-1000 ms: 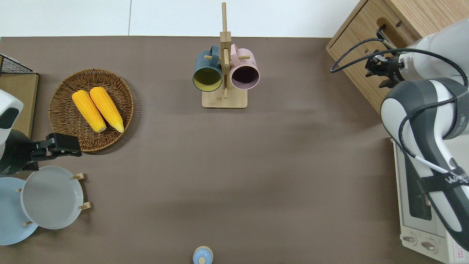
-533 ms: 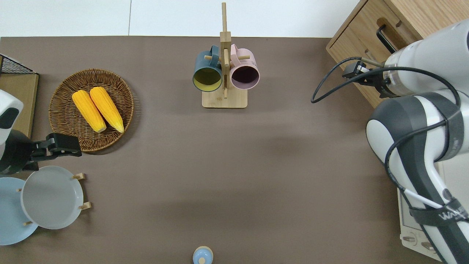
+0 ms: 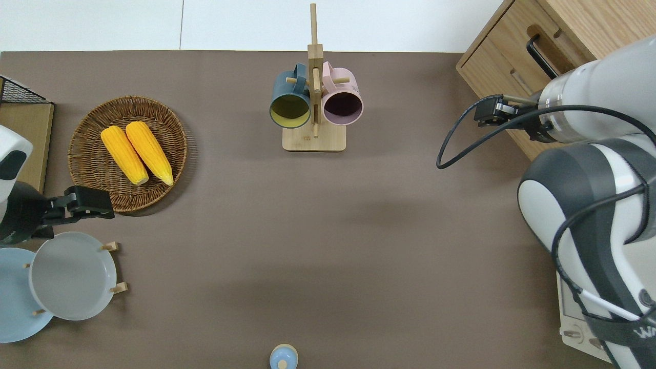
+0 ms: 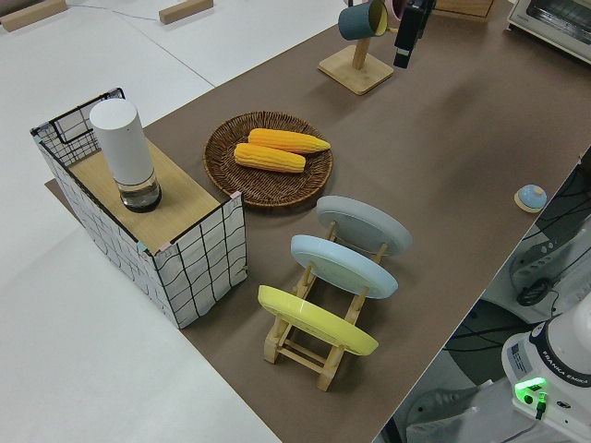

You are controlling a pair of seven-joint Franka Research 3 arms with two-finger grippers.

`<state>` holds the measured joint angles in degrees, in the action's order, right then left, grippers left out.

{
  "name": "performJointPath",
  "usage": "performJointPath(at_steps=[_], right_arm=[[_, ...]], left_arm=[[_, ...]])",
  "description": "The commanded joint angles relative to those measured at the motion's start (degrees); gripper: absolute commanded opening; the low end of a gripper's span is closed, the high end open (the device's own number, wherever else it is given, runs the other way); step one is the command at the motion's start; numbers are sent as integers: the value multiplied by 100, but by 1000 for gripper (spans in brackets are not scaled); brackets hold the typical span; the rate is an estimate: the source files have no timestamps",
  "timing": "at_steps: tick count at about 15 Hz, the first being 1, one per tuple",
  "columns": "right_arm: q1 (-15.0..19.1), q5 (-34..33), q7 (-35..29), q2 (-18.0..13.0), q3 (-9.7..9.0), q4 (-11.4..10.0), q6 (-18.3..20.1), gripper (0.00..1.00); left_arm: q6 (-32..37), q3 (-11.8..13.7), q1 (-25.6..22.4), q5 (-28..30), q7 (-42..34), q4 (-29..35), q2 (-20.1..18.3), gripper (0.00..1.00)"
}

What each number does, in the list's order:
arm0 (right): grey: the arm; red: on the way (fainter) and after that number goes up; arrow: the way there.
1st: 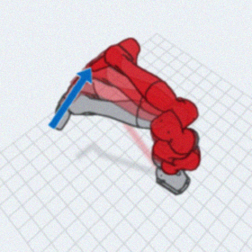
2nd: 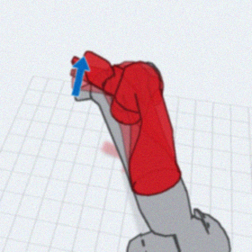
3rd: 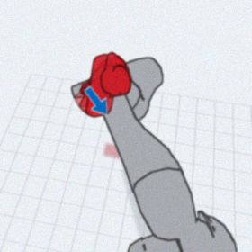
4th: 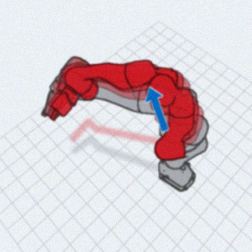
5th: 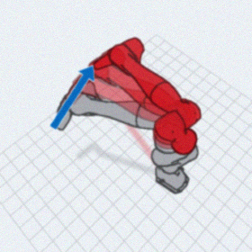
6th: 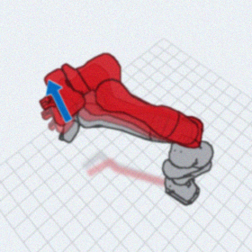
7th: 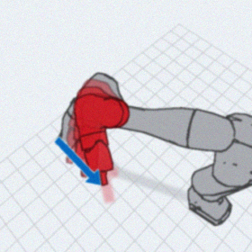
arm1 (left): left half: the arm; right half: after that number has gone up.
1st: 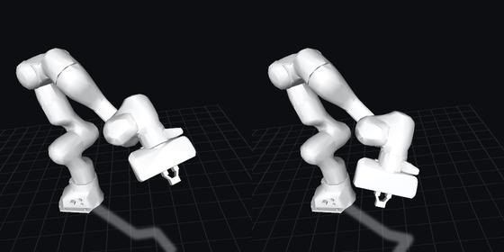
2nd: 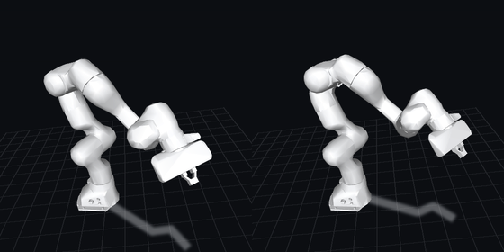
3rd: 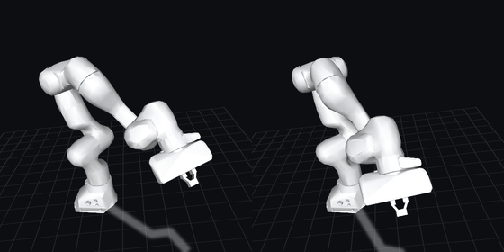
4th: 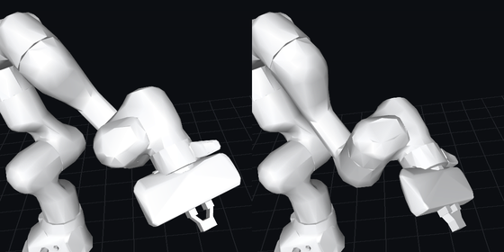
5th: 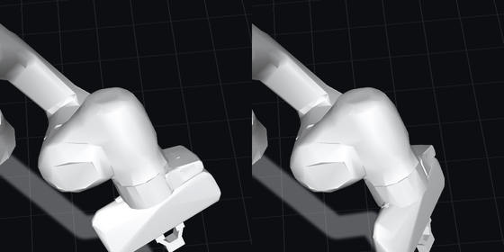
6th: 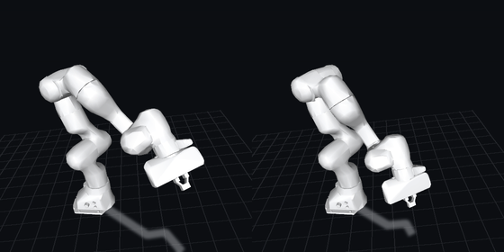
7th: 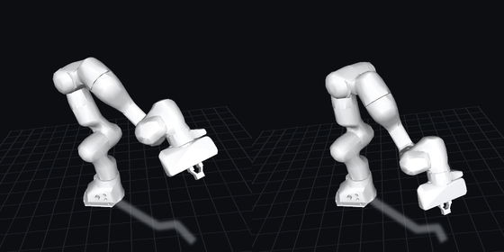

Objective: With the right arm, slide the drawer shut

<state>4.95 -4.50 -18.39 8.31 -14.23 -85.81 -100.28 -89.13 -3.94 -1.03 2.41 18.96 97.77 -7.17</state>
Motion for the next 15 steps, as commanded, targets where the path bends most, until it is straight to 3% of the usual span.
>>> performJointPath(at_steps=[1, 5, 15], right_arm=[[-82, 318, 695, -374, 271, -235, 368, 985], [-222, 565, 951, -541, 351, -226, 755, 985], [-416, 547, 1425, -717, 685, -68, 1133, 985]], left_arm=[[97, 25, 7, 5, -51, -21, -48, 993], [97, 25, 7, 5, -51, -21, -48, 993], [89, 25, 7, 5, -51, -21, -48, 993]])
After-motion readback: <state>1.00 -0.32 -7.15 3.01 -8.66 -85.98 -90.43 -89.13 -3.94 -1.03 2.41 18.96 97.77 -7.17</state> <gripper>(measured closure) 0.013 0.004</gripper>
